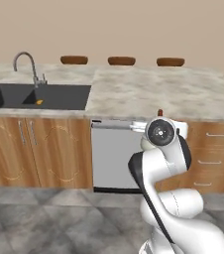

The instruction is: Open the cabinet, pick the kettle from the cabinet, and place it in the sink.

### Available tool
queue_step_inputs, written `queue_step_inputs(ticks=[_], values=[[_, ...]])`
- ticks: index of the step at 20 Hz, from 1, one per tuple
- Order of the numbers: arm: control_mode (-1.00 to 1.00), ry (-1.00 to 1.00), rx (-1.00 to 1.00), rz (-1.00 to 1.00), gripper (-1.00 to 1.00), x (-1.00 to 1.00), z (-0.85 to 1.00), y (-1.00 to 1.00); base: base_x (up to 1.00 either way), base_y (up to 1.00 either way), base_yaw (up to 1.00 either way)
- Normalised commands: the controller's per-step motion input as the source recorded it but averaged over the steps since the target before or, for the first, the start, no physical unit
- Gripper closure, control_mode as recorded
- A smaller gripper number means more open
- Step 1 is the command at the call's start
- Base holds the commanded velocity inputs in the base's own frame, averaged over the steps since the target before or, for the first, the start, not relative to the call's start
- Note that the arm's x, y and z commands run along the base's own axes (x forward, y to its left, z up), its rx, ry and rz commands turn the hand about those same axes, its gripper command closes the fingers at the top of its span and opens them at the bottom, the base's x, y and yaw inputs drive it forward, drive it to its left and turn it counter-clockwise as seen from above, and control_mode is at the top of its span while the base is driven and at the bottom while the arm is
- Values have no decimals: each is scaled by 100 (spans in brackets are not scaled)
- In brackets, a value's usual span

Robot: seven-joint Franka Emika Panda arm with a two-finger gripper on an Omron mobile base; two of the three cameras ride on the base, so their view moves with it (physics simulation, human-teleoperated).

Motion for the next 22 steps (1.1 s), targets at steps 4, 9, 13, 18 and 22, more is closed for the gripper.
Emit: queue_step_inputs(ticks=[4,9,13,18,22], values=[[100,0,0,0,100,0,0,0,66,22,-7],[100,0,0,0,100,0,0,0,62,31,-5],[100,0,0,0,100,0,0,0,55,43,-3],[100,0,0,0,100,0,0,0,49,47,-8],[100,0,0,0,100,0,0,0,44,52,-9]])
